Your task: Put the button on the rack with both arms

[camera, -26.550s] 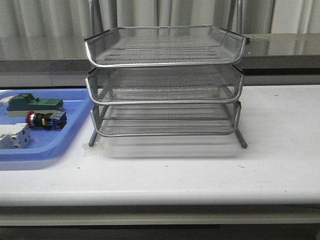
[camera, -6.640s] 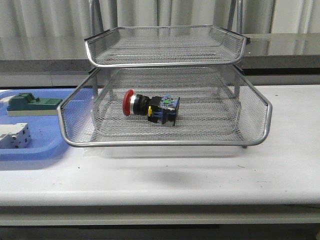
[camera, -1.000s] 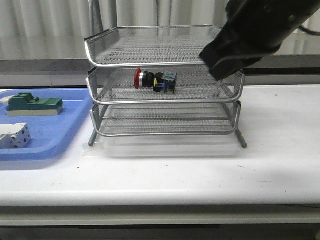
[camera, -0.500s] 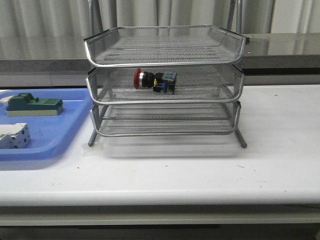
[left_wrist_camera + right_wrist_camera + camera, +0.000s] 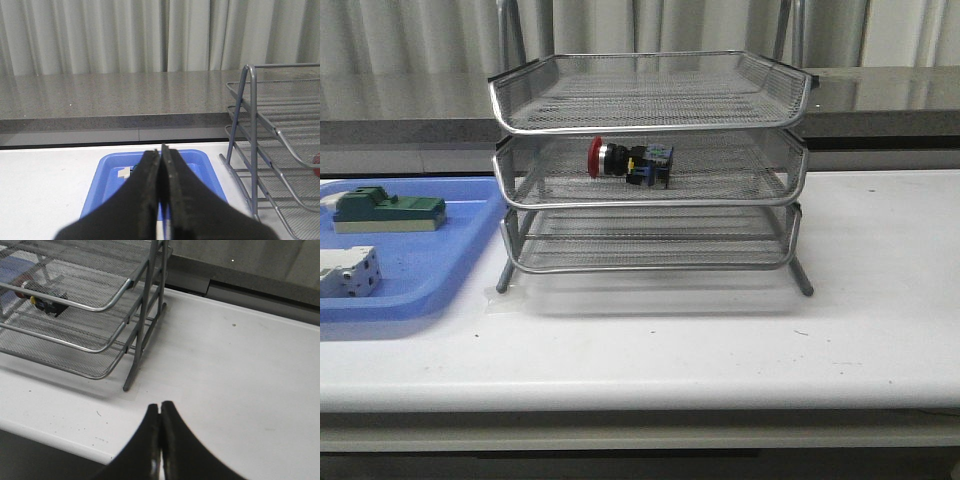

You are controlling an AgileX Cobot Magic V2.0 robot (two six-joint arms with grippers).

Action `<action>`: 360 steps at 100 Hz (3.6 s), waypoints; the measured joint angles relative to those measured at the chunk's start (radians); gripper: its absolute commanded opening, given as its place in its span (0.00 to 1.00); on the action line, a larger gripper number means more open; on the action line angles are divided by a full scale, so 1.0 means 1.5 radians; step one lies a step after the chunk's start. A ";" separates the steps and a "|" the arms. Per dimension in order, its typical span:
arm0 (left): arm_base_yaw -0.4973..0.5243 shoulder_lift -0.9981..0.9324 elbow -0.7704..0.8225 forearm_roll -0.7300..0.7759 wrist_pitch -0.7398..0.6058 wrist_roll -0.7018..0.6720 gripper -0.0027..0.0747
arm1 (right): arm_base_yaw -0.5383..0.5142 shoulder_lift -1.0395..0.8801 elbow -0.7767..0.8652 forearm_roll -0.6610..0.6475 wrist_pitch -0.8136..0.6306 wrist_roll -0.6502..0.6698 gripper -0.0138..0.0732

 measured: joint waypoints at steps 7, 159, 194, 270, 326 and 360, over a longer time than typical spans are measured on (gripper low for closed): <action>0.000 0.000 0.000 0.000 0.000 0.000 0.01 | 0.000 -0.036 0.016 0.000 0.002 0.001 0.08; 0.000 0.000 0.000 0.000 0.000 0.000 0.01 | -0.028 -0.203 0.131 -0.061 -0.103 0.142 0.08; 0.000 0.000 0.000 0.000 0.000 0.000 0.01 | -0.066 -0.313 0.260 -0.071 -0.130 0.178 0.08; 0.000 0.000 0.000 0.000 0.000 0.000 0.01 | -0.066 -0.315 0.329 -0.074 -0.226 0.179 0.08; 0.000 0.000 0.000 0.000 0.000 0.000 0.01 | -0.066 -0.315 0.329 -0.075 -0.226 0.179 0.08; 0.000 0.000 0.000 0.000 -0.007 0.000 0.01 | -0.066 -0.315 0.329 -0.075 -0.226 0.179 0.08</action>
